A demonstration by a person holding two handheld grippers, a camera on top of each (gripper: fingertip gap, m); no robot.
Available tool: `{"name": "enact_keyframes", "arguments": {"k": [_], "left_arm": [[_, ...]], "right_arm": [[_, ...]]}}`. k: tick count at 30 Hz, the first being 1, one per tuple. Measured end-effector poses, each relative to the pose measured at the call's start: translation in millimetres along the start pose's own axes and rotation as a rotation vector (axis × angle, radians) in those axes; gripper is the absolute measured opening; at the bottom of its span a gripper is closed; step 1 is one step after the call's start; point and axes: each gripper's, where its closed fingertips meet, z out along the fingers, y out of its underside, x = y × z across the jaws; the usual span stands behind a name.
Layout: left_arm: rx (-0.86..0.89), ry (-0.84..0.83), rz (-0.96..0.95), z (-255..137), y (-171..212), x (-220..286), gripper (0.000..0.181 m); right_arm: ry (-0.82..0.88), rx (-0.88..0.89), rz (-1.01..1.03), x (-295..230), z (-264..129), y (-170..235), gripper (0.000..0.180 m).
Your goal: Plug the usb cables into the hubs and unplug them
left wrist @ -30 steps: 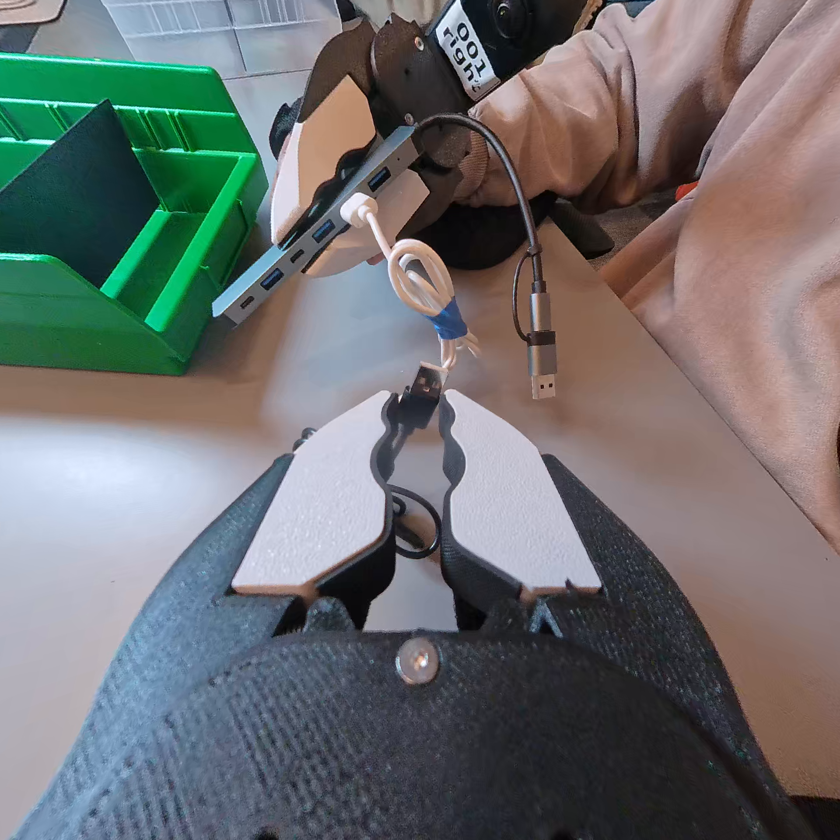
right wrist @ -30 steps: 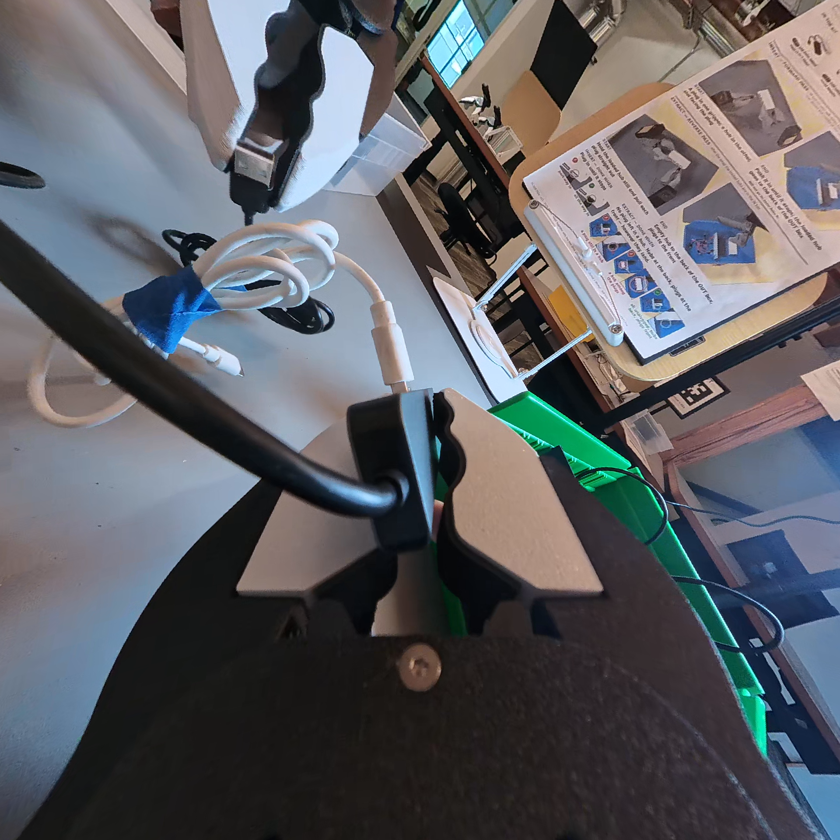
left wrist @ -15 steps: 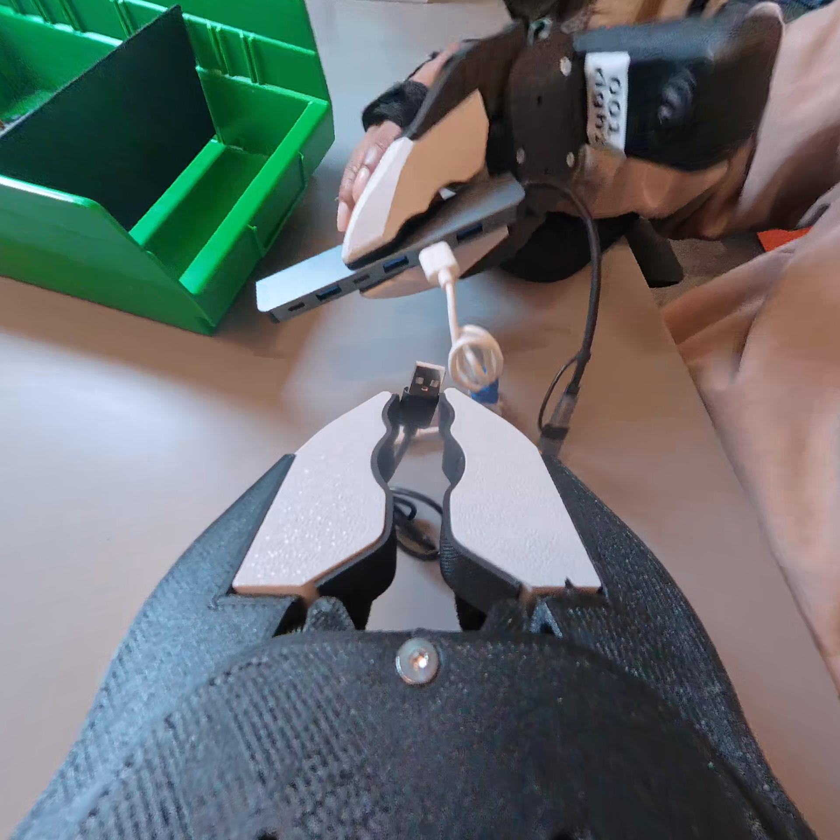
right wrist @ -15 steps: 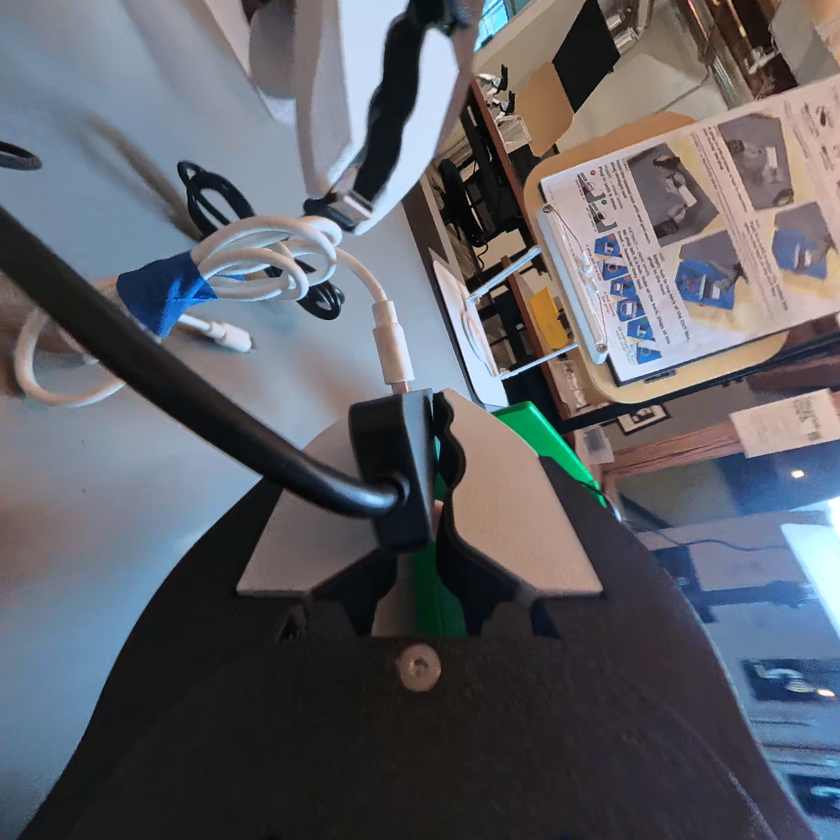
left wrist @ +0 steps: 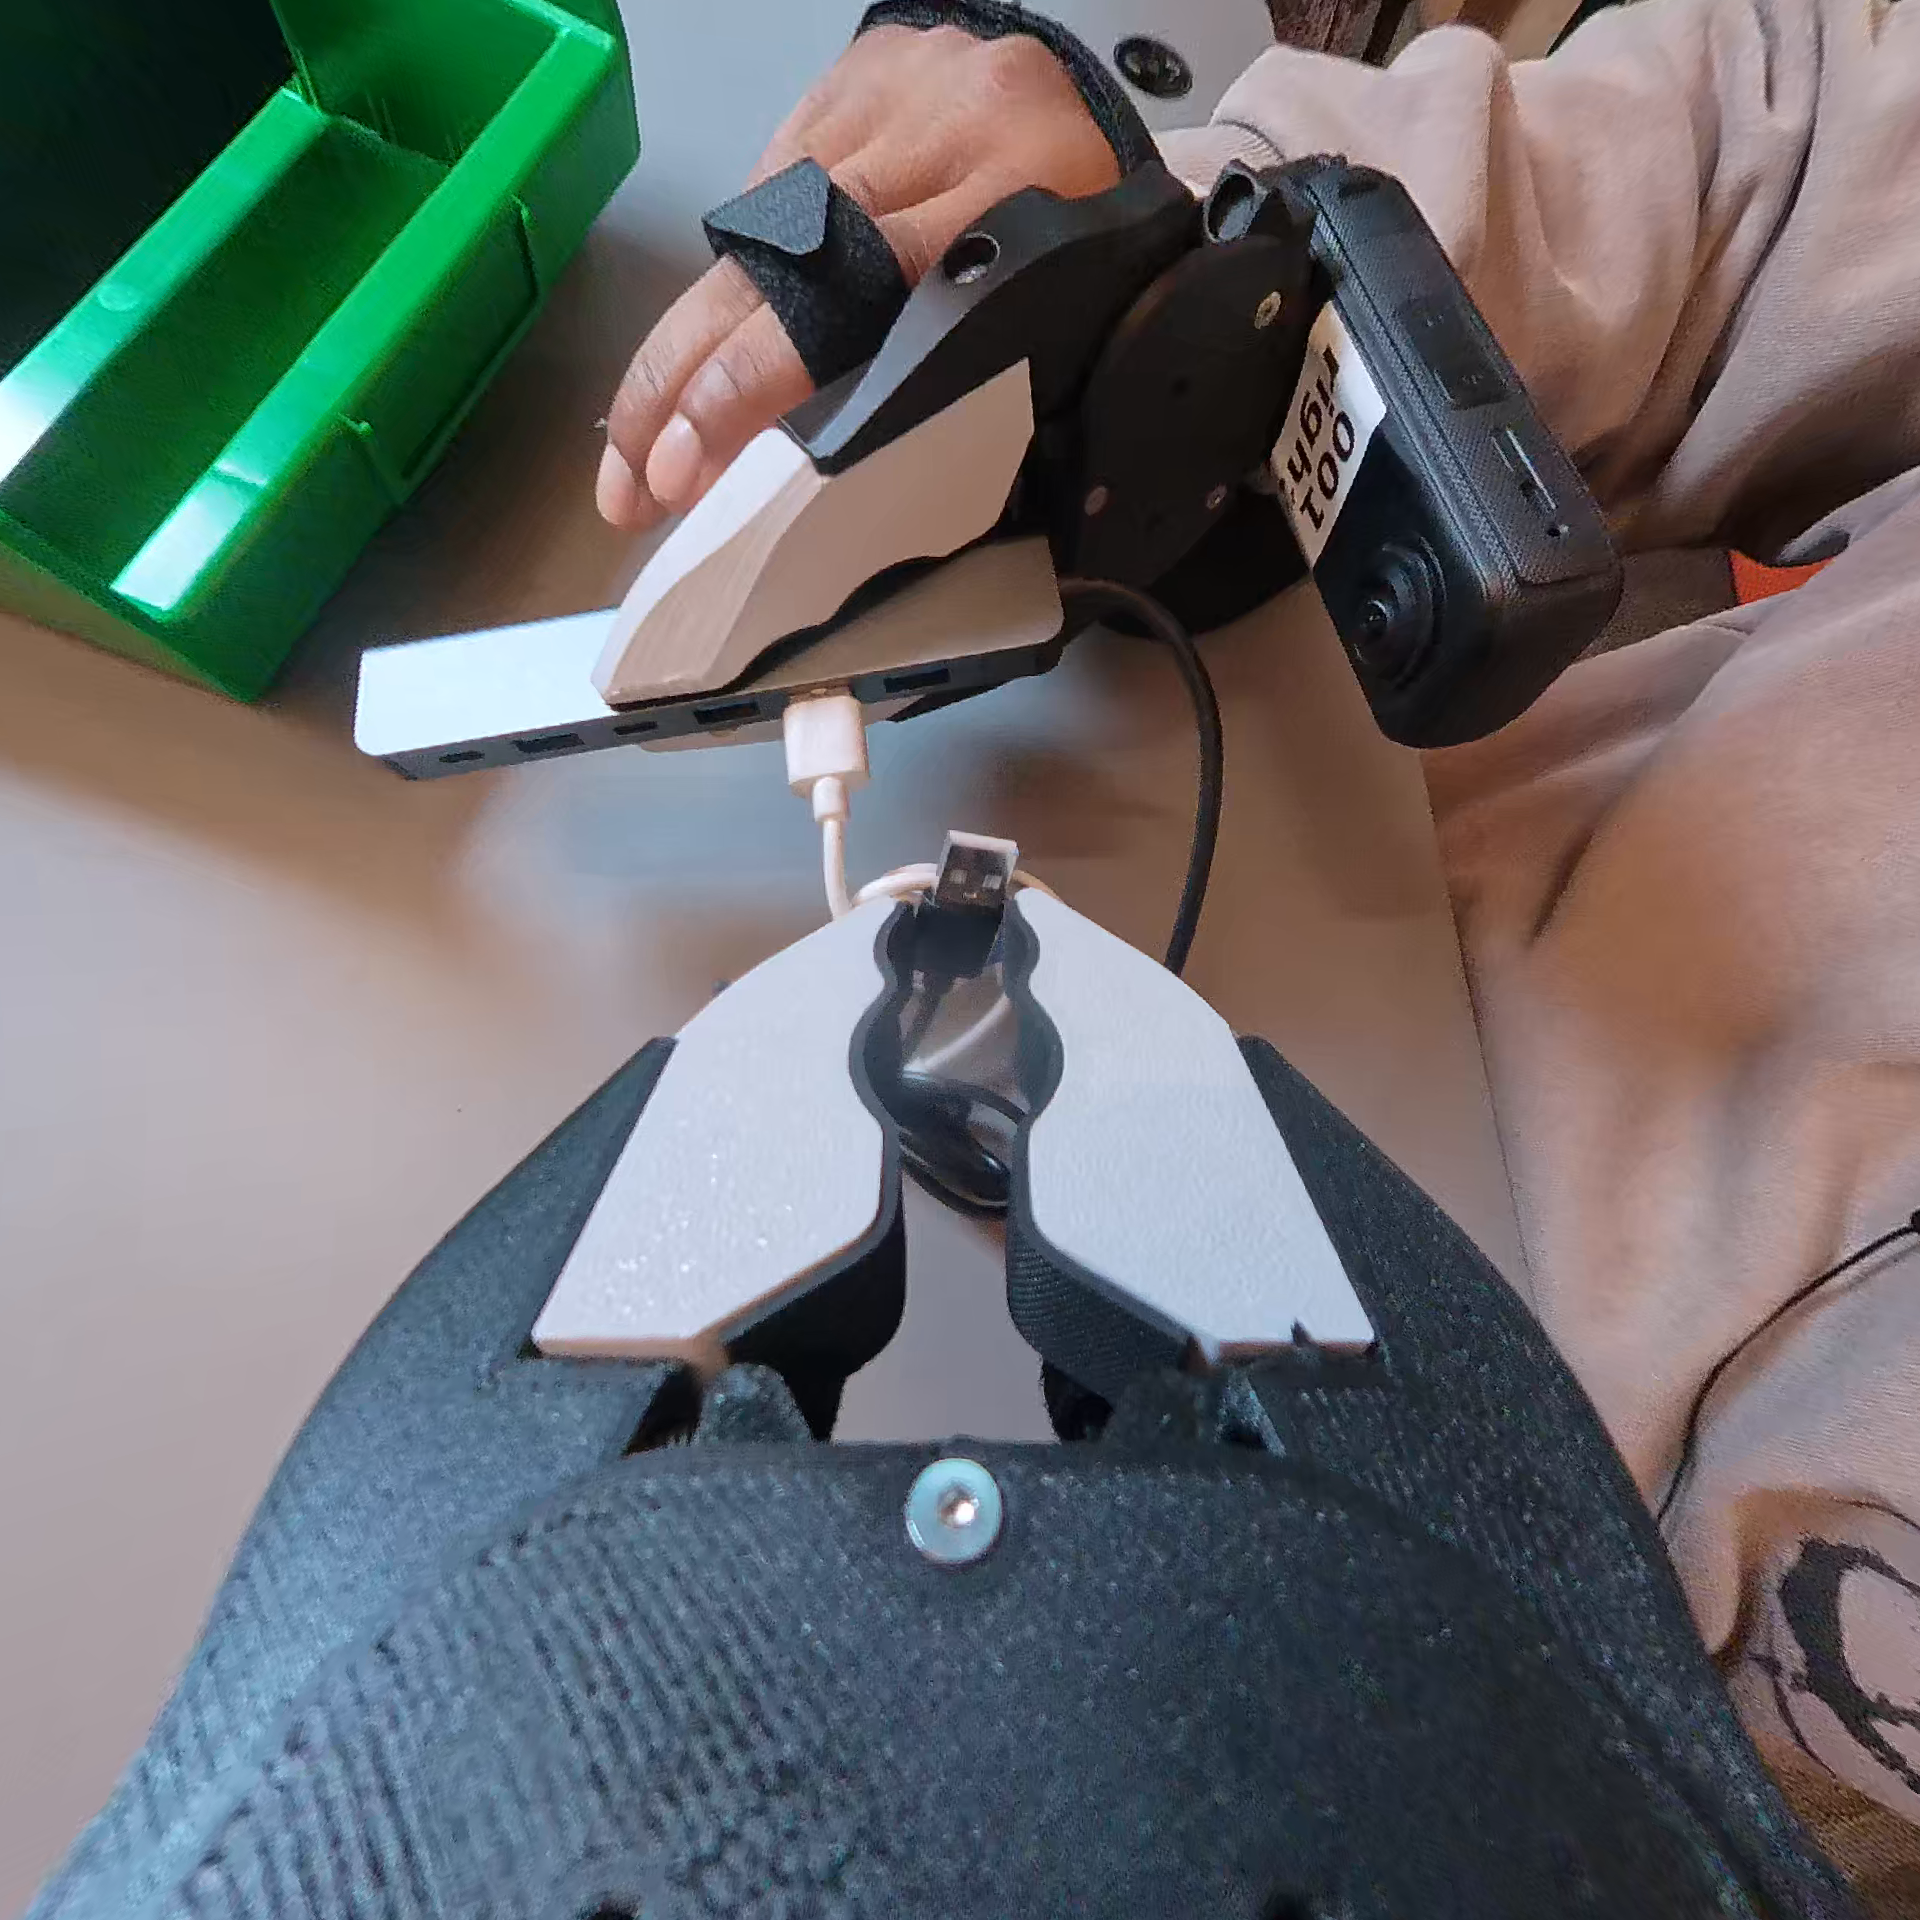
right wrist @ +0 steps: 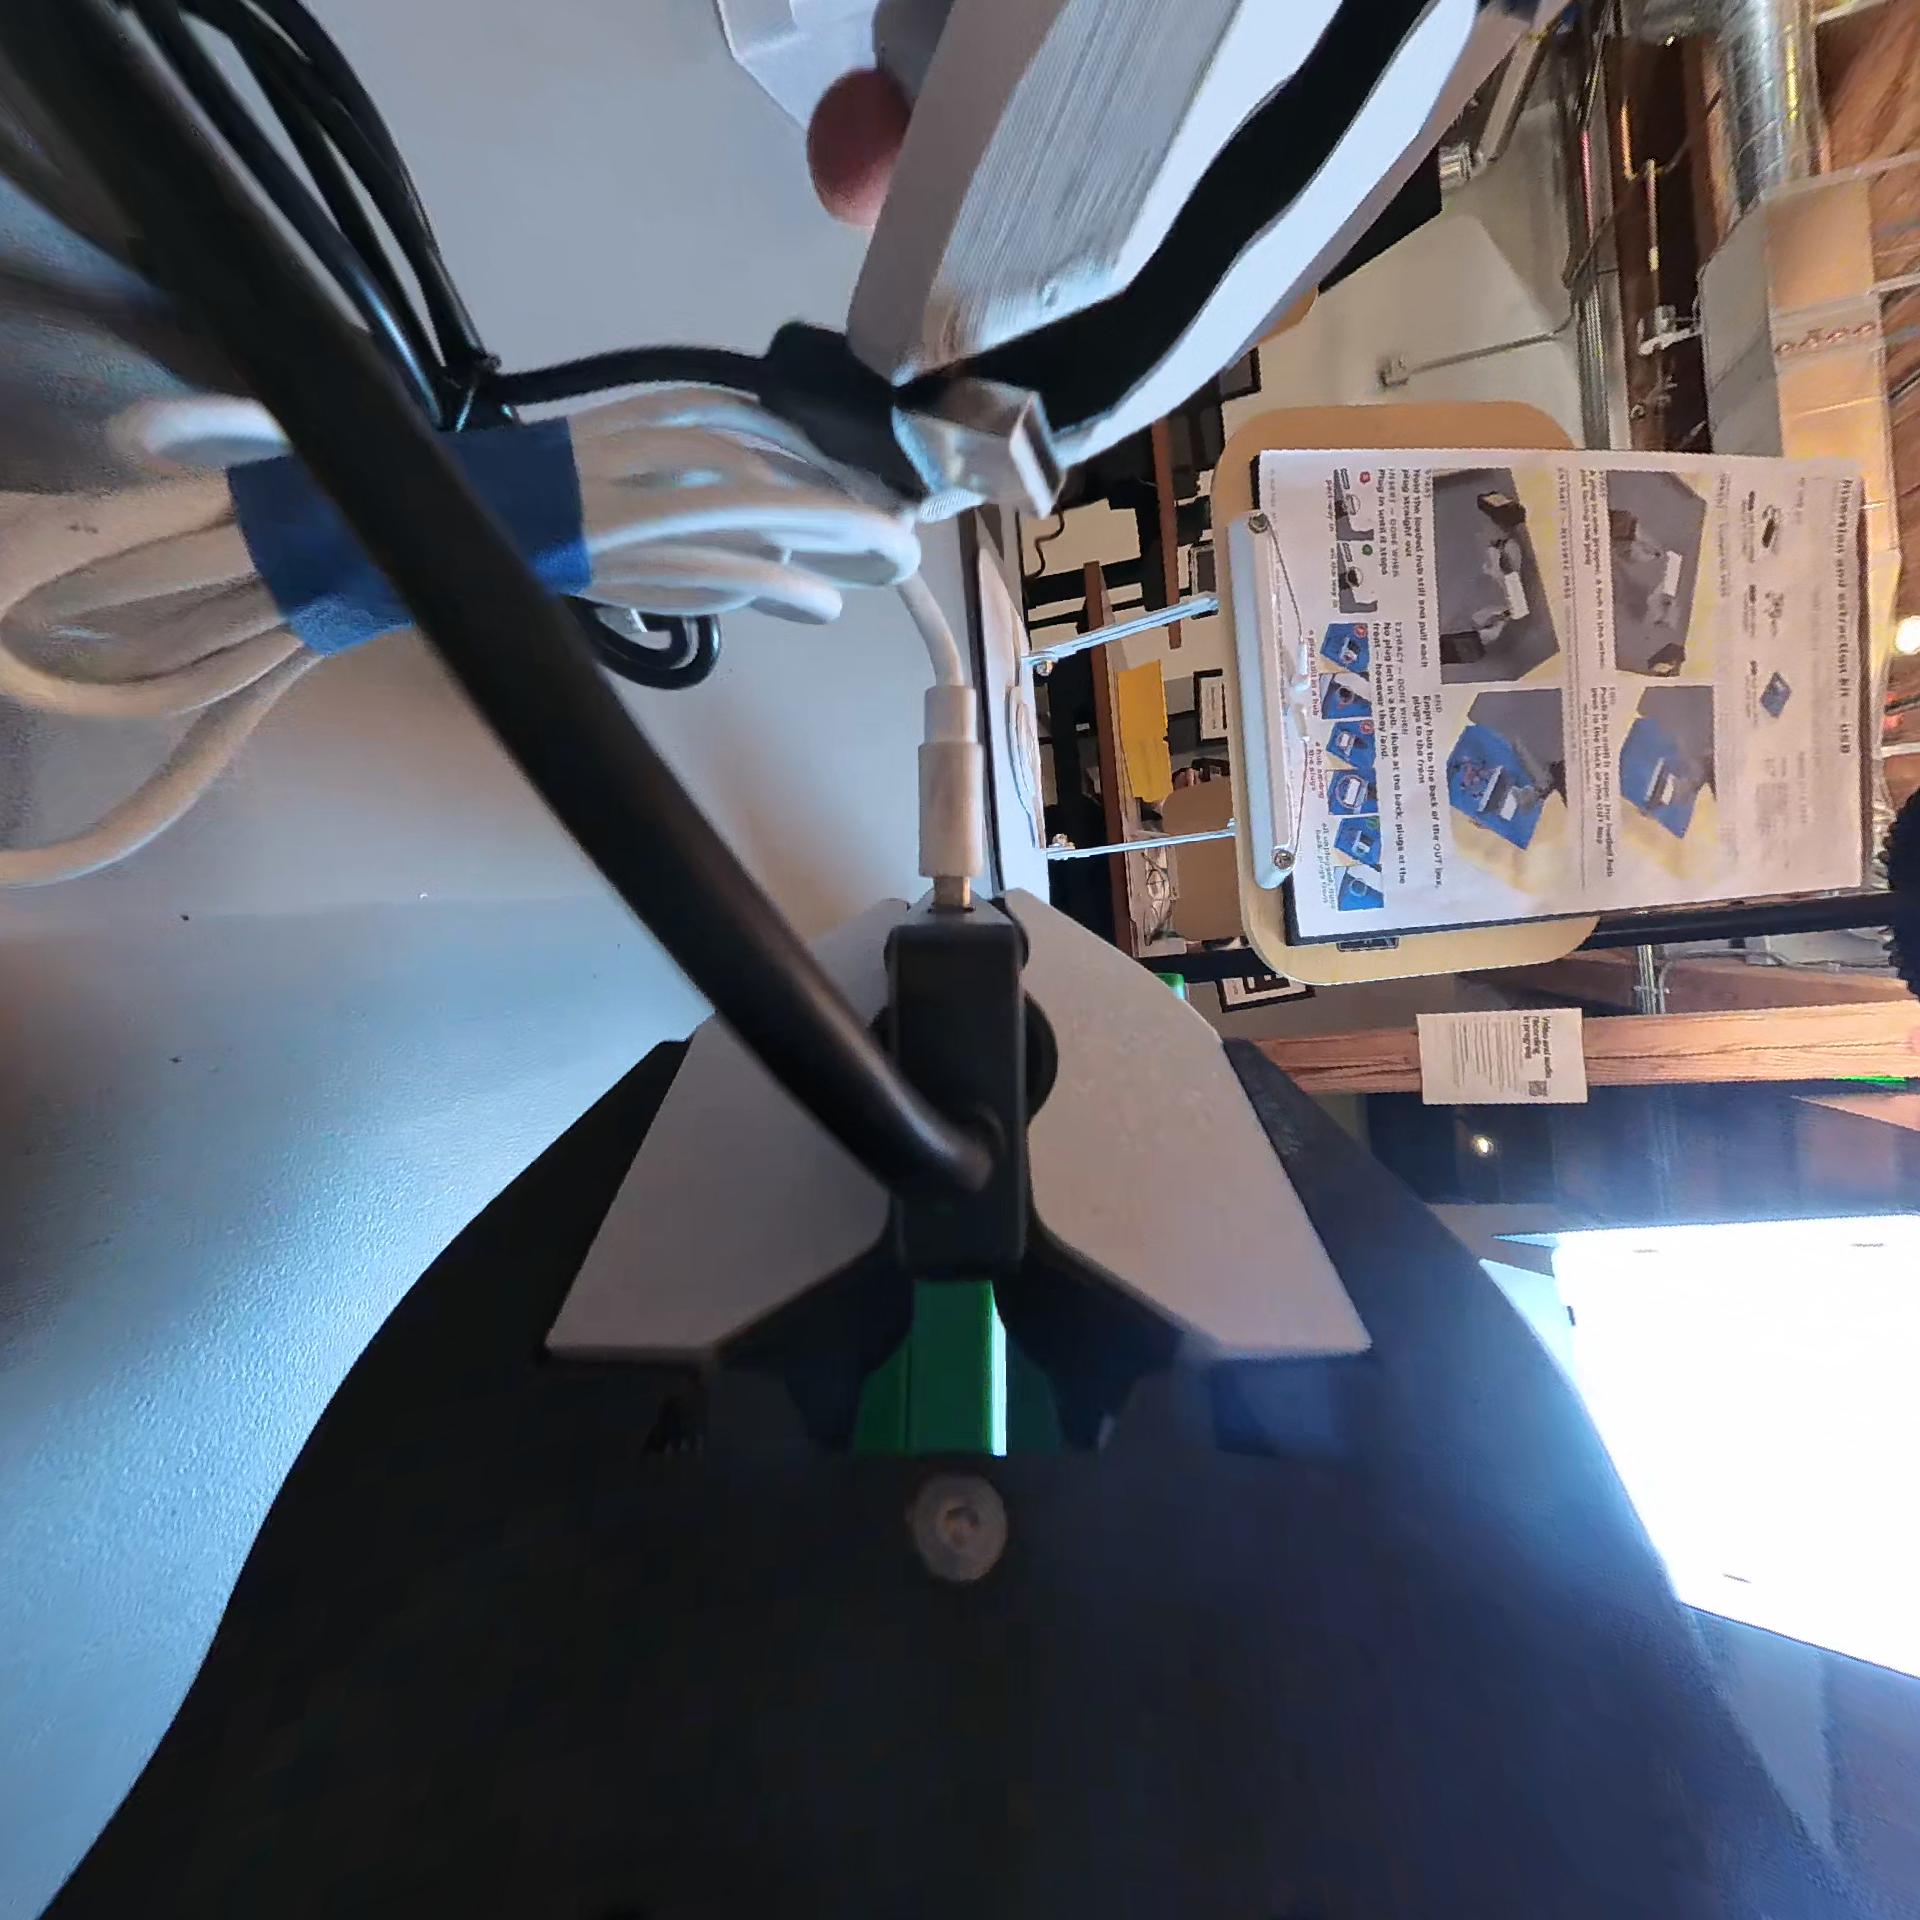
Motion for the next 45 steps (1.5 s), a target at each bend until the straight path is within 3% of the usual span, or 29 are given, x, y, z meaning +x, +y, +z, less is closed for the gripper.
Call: {"name": "enact_keyframes", "arguments": {"k": [6, 9, 14, 17, 27, 32, 38, 45], "left_arm": [[0.116, 0.042, 0.049, 8, 0, -10, 0.016], [0.073, 0.038, 0.125, 16, 15, -12, 0.023], [0.028, -0.029, 0.235, 21, 26, -15, 0.013], [0.008, -0.025, 0.282, 22, 29, -10, 0.017], [-0.092, -0.057, 0.736, 28, 37, 16, 0.014], [-0.136, -0.025, 0.811, 36, 46, 21, 0.015], [-0.106, -0.166, 0.921, 49, 40, 11, 0.012], [-0.072, -0.19, 0.851, 52, 36, 8, 0.004]], "right_arm": [[-0.022, -0.038, 0.013, -3, 2, 11, 0.012], [-0.045, -0.054, 0.019, -6, 3, 17, 0.012], [-0.07, -0.059, 0.029, -10, 4, 19, 0.013], [-0.078, -0.056, 0.039, -11, 4, 18, 0.012], [-0.087, -0.046, 0.037, -14, 5, 16, 0.012], [-0.091, -0.035, 0.031, -16, 6, 13, 0.012], [-0.084, -0.04, 0.052, -13, 6, 15, 0.011], [-0.085, -0.04, 0.066, -11, 4, 17, 0.012]]}}
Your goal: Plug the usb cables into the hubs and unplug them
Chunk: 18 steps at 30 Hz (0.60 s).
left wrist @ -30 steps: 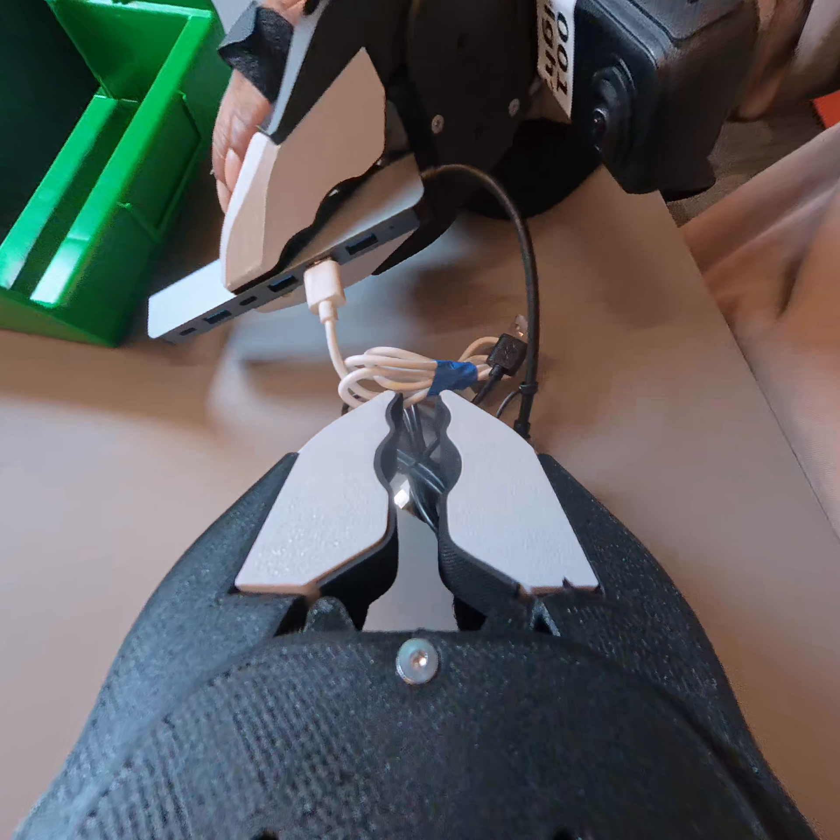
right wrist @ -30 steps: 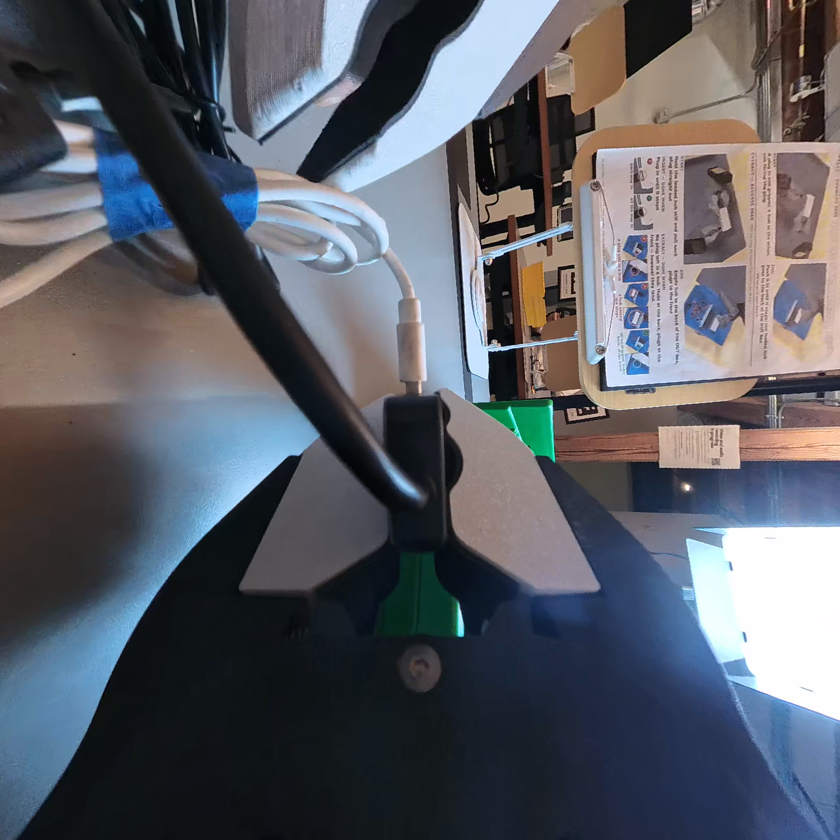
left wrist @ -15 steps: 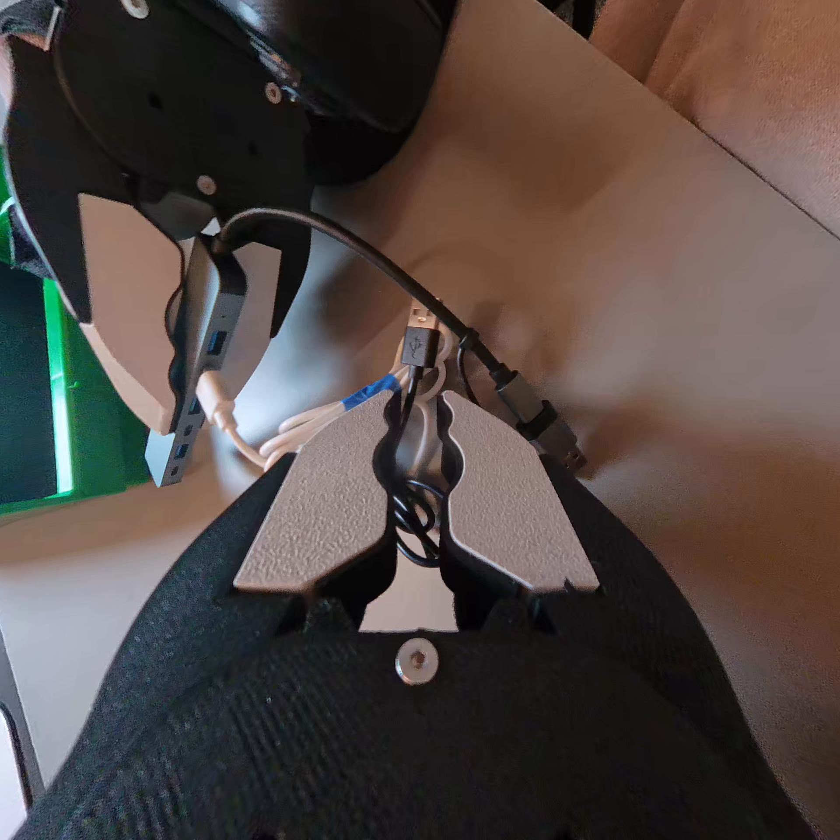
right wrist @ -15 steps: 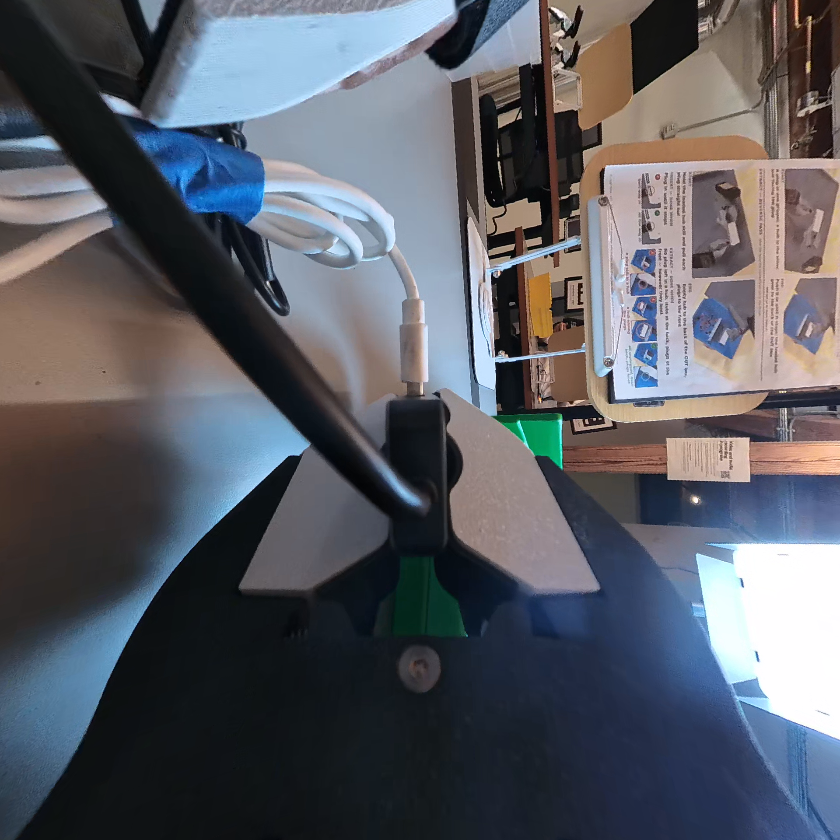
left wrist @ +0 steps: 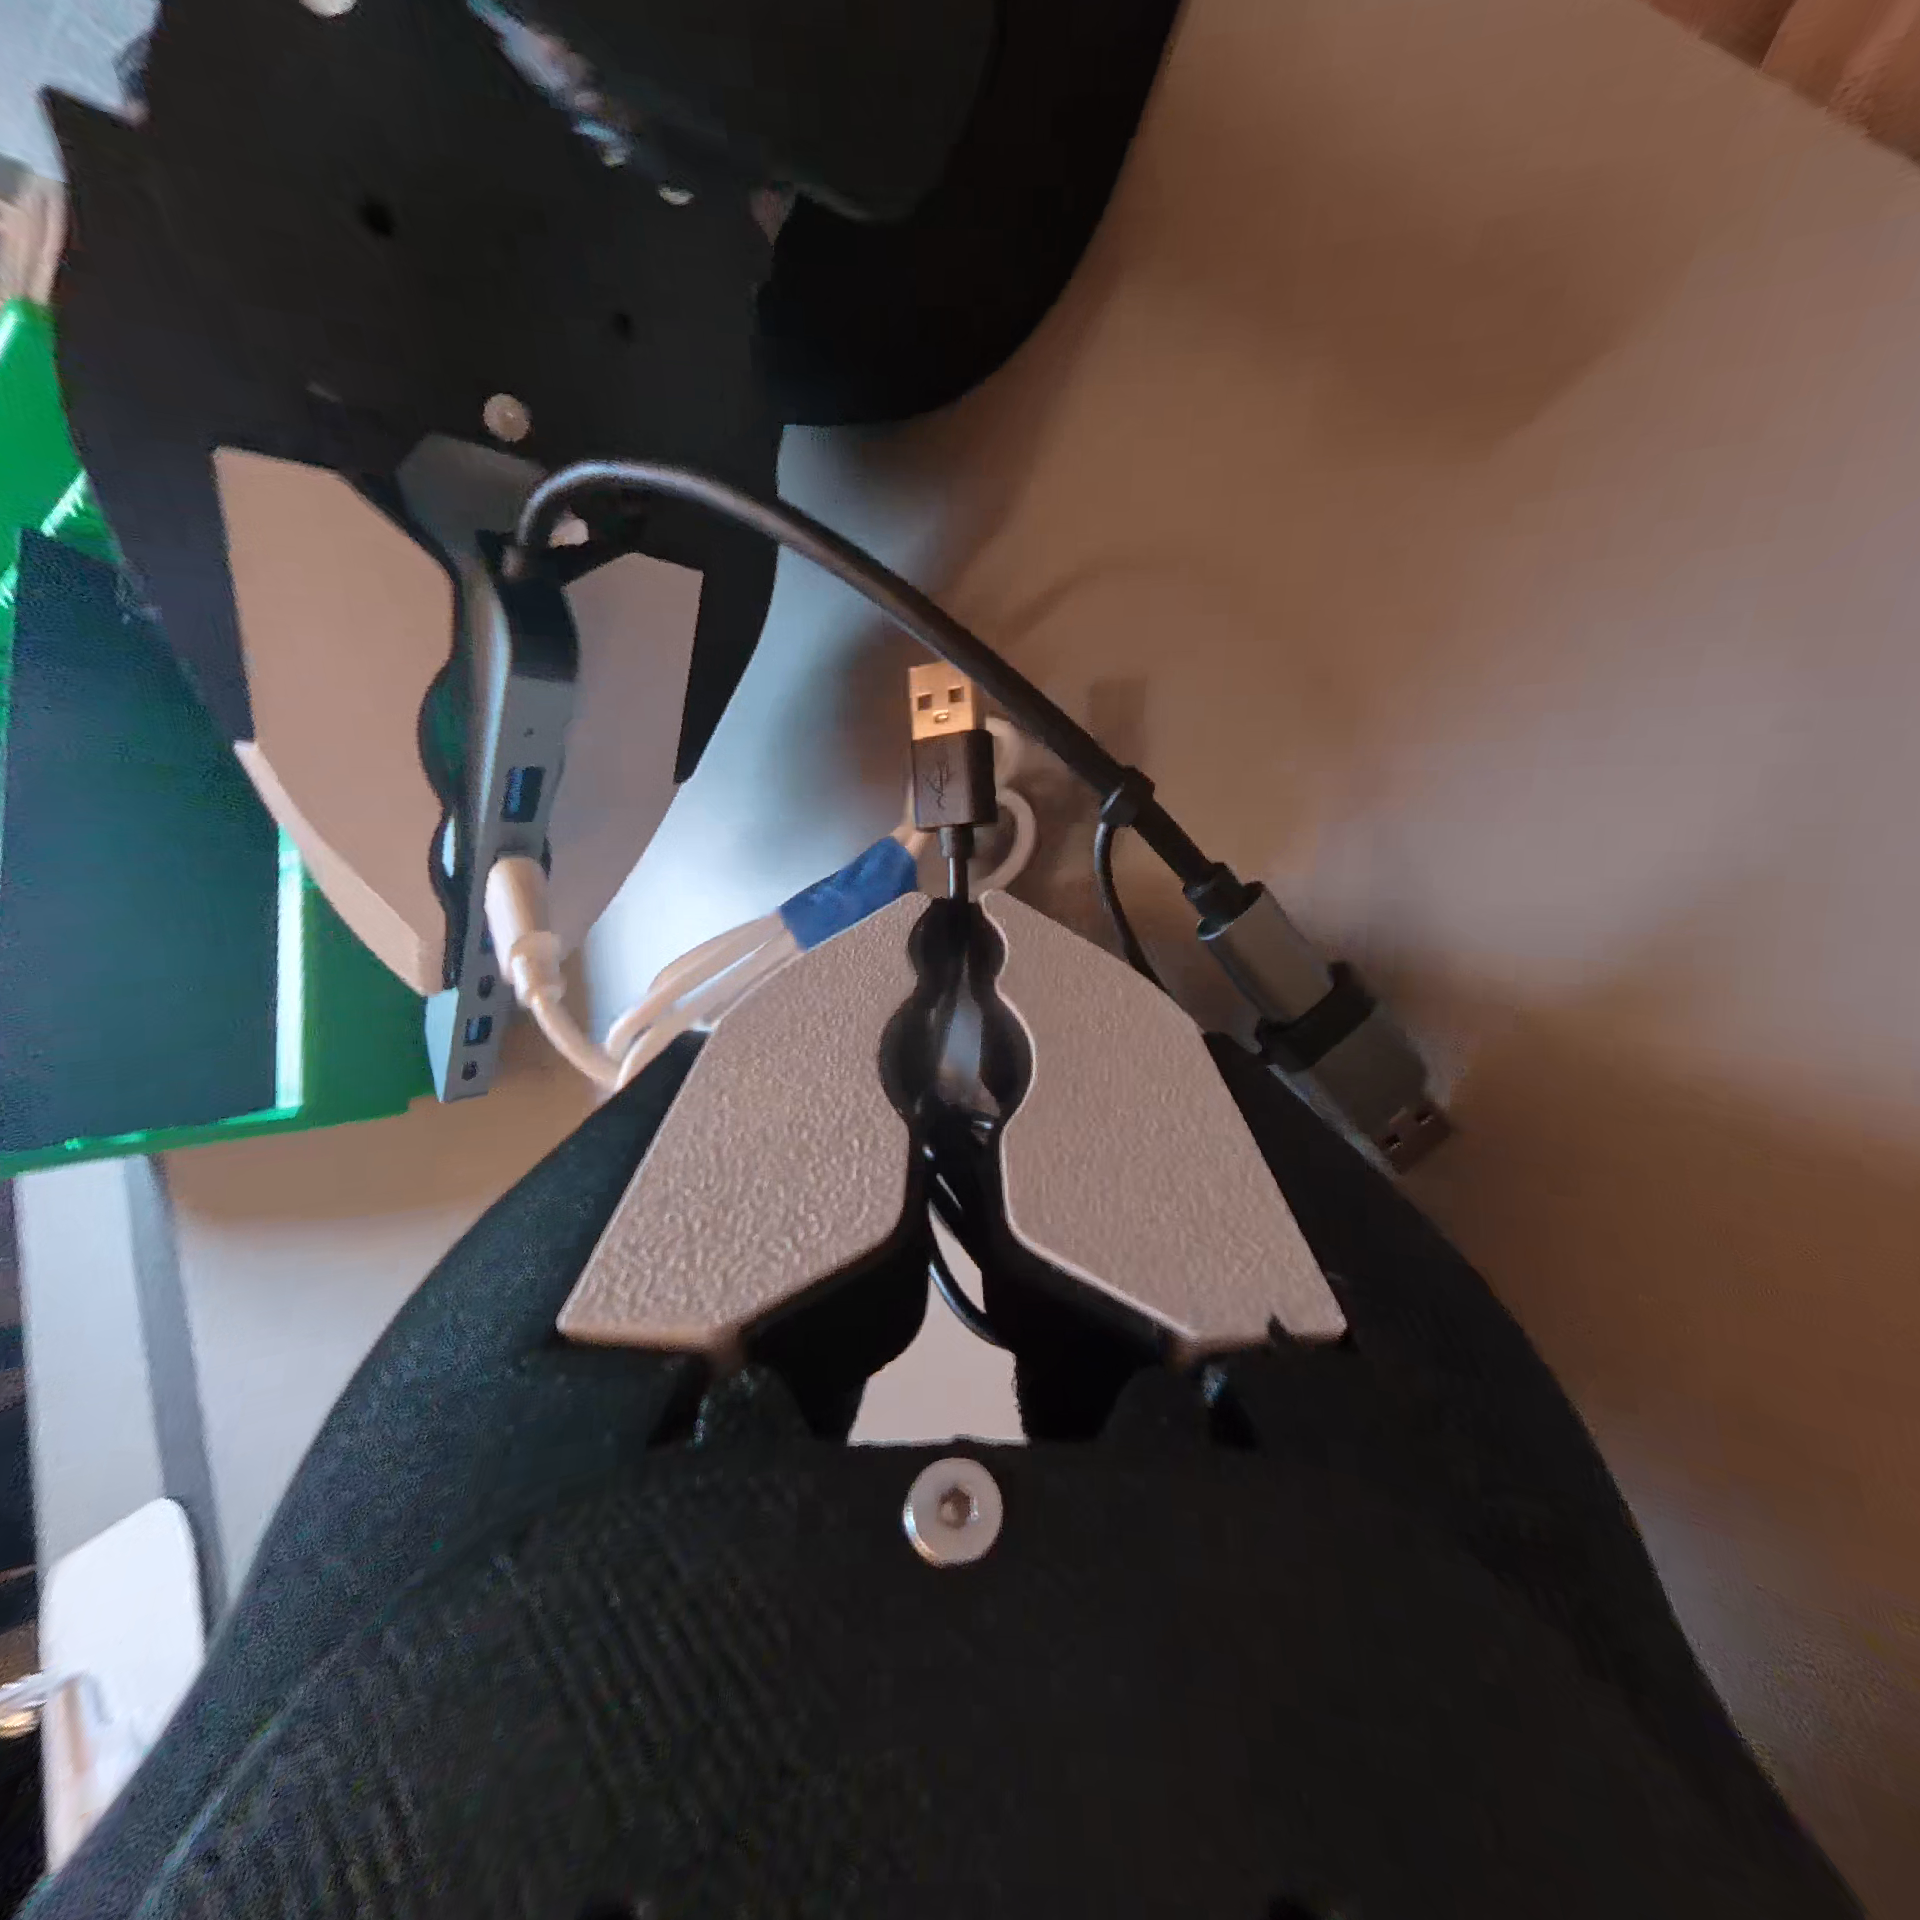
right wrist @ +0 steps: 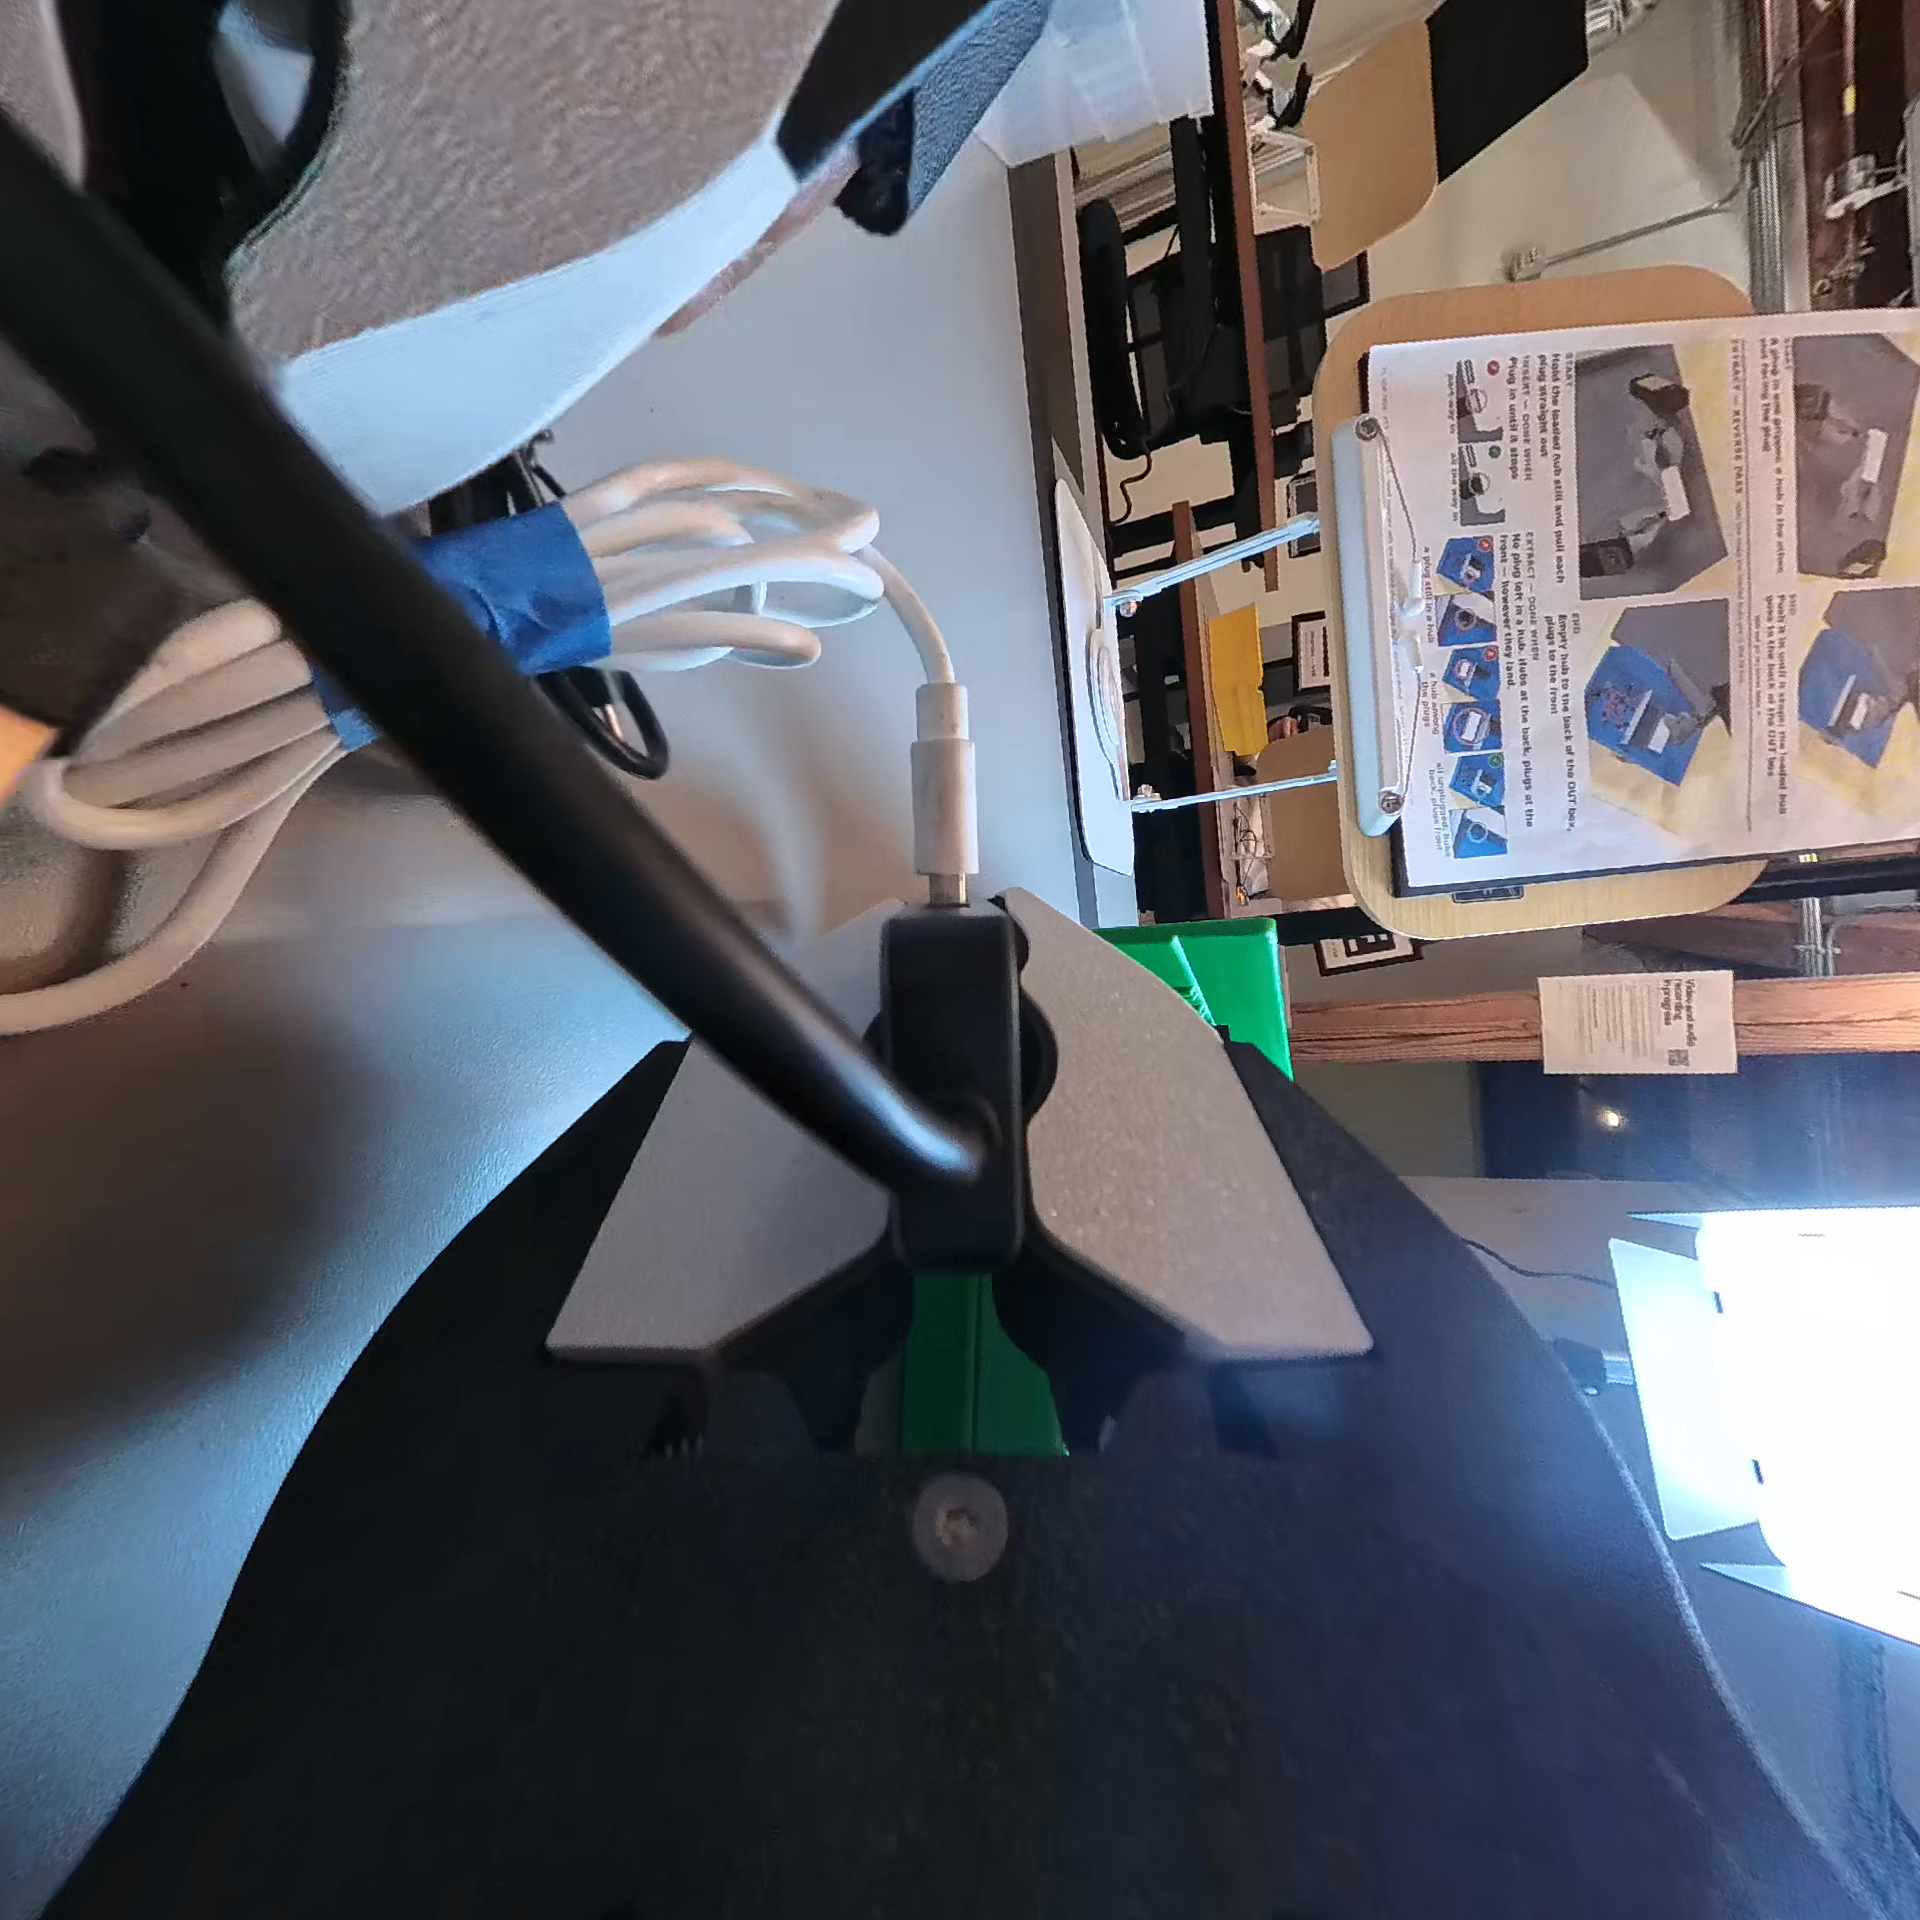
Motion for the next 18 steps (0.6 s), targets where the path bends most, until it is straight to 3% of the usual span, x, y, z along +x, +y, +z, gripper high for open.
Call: {"name": "enact_keyframes", "arguments": {"k": [6, 12, 15, 18], "left_arm": [[0.097, 0.07, -0.295, -51, -2, -26, 0.004], [-0.061, -0.077, -0.722, -94, 53, -77, 0.004], [-0.2, -0.021, -0.721, -78, 60, -65, 0.004], [-0.278, 0.063, -0.644, -63, 43, -54, 0.004]], "right_arm": [[0.015, -0.016, -0.01, 3, 0, 3, 0.012], [0.08, -0.008, -0.113, 9, -1, -6, 0.012], [0.107, 0.024, -0.14, 10, 1, -20, 0.012], [0.114, 0.046, -0.147, 10, 2, -29, 0.012]]}}
